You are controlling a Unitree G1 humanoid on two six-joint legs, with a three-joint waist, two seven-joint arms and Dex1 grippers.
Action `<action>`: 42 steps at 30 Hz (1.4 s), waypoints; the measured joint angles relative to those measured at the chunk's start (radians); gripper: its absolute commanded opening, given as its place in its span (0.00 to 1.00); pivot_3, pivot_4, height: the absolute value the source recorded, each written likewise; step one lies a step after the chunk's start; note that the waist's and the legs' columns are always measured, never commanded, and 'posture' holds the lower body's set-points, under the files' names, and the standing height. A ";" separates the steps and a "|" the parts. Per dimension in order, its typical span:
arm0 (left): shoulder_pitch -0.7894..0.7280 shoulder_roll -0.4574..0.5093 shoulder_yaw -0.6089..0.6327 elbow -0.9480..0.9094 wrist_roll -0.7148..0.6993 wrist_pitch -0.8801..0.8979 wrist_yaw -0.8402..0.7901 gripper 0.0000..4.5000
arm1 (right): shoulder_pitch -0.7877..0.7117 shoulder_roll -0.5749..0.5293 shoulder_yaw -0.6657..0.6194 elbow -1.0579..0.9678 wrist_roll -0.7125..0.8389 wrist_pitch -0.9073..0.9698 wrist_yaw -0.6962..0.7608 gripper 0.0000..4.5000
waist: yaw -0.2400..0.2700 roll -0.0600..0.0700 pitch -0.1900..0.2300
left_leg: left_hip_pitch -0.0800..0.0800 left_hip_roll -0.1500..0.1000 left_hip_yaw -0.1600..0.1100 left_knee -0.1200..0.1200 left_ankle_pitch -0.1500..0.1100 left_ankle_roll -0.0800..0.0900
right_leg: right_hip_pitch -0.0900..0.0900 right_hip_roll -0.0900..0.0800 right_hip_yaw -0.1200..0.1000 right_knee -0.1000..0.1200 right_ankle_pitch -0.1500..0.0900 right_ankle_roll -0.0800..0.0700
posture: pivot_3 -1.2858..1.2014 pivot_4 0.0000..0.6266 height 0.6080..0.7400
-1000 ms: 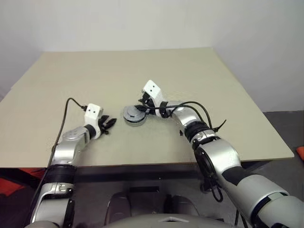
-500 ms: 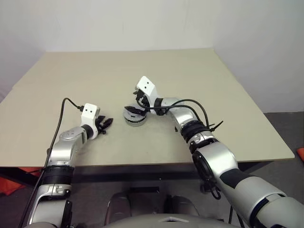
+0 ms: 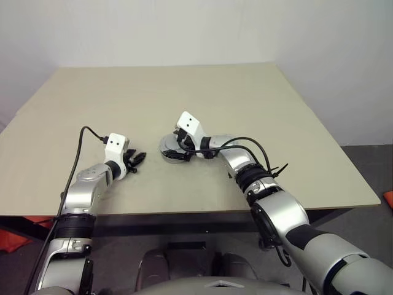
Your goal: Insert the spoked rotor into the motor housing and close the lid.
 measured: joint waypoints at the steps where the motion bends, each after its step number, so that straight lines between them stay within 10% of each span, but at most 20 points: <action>1: 0.000 0.000 0.000 0.000 0.000 0.000 0.000 0.51 | 0.000 0.001 0.000 0.000 0.000 0.000 -0.003 0.98 | 0.000 0.000 0.000 | 0.000 0.000 0.000 0.000 0.000 0.000 | 0.000 0.000 0.000 0.000 0.000 0.000 | 0.52 0.00 1.00; 23: -0.002 0.000 -0.004 0.001 0.001 -0.004 0.006 0.51 | -0.051 0.007 -0.029 0.110 0.017 0.006 -0.039 0.98 | 0.000 0.000 0.000 | 0.000 0.000 0.000 0.000 0.000 0.000 | 0.000 0.000 0.000 0.000 0.000 0.000 | 0.52 0.00 1.00; 28: -0.002 0.000 -0.004 0.002 0.001 -0.013 0.011 0.51 | -0.051 0.009 -0.029 0.110 0.017 0.012 -0.027 0.71 | 0.000 0.000 0.000 | 0.000 0.000 0.000 0.000 0.000 0.000 | 0.000 0.000 0.000 0.000 0.000 0.000 | 0.52 0.00 1.00; 42: -0.002 0.000 -0.004 0.014 0.002 -0.024 0.021 0.51 | -0.051 -0.016 -0.027 0.090 0.021 0.031 0.053 0.70 | 0.002 0.000 0.000 | 0.000 0.000 0.000 0.000 0.000 0.000 | 0.000 0.000 0.000 0.000 0.000 0.000 | 0.52 0.00 1.00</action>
